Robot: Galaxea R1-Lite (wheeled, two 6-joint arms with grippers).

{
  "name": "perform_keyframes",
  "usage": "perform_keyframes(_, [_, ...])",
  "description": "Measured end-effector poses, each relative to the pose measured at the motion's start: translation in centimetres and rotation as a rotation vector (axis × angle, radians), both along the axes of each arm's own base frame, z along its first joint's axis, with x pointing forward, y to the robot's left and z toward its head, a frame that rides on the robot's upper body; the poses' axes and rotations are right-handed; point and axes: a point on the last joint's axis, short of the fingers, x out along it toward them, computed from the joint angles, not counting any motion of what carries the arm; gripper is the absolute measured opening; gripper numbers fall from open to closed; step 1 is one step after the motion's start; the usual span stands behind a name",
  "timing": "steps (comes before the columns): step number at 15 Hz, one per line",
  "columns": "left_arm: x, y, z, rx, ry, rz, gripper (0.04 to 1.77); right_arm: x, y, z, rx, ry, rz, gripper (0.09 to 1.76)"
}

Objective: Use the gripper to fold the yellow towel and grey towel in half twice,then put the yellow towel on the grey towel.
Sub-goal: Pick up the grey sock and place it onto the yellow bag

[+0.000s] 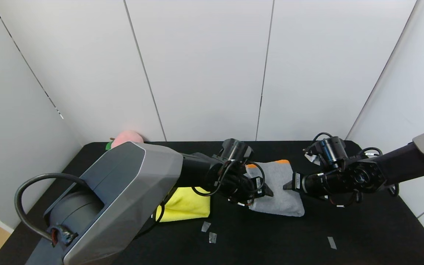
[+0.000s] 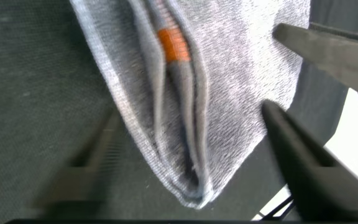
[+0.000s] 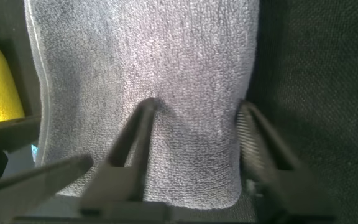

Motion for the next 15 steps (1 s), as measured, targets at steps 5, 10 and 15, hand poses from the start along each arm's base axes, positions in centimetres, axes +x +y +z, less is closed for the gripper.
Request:
perform_keyframes(5, [0.11, -0.36, -0.71, 0.008, 0.002, -0.009, 0.78, -0.07, 0.18, -0.27, -0.004, 0.007, 0.006, 0.12])
perform_keyframes(10, [0.13, -0.34, -0.83, 0.008, 0.009, -0.005, 0.18, -0.04, 0.15, 0.03, -0.001, -0.001, 0.006, 0.12])
perform_keyframes(15, [0.02, -0.25, -0.22, 0.005, 0.004, -0.004, 0.18, -0.15, 0.15, 0.50, 0.003, -0.012, 0.007, 0.12])
